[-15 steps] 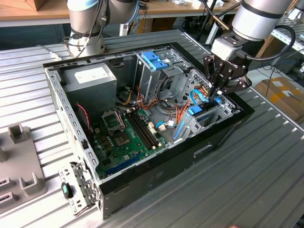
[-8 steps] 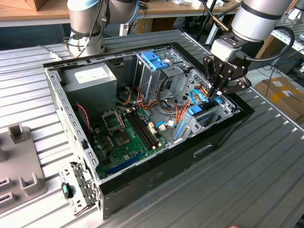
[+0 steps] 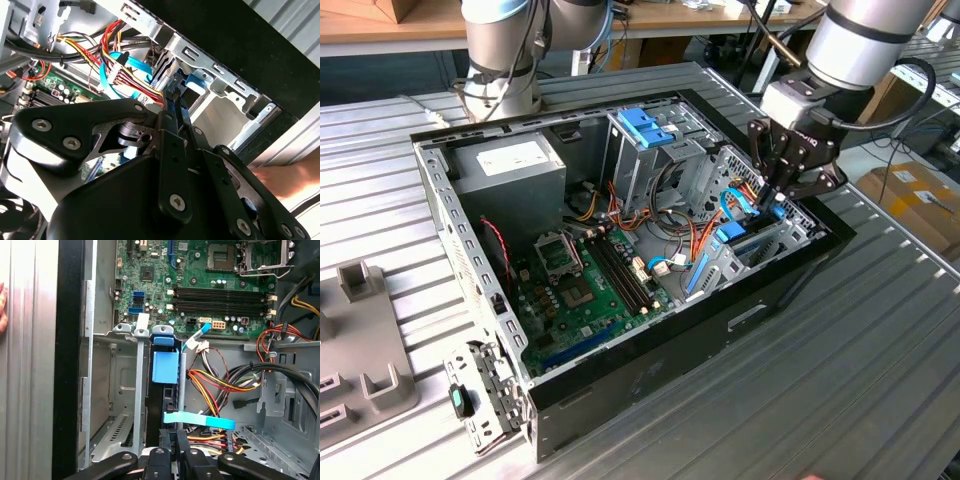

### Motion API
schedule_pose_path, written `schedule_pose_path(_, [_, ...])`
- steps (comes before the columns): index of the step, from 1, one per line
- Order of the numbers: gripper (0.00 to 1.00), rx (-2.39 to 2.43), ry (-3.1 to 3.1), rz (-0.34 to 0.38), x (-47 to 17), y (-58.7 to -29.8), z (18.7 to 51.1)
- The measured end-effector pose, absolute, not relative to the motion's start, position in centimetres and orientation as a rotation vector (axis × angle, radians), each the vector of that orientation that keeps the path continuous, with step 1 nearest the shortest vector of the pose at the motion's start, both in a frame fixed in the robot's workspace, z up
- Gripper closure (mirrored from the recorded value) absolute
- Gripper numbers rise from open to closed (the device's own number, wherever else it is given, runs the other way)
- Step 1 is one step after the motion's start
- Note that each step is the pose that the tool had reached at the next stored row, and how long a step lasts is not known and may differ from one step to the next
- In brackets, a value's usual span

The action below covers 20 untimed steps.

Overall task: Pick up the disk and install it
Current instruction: 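Insert the second disk wire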

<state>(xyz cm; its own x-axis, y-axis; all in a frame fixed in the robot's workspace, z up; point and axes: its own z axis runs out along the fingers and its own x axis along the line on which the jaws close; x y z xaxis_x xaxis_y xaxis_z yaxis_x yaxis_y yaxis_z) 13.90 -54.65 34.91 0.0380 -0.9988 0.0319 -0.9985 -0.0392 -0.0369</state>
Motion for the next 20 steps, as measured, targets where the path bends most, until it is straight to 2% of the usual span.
schedule_pose_path(20, [0.84, -2.219, 2.218, -0.077, 13.72, -54.77, 34.61])
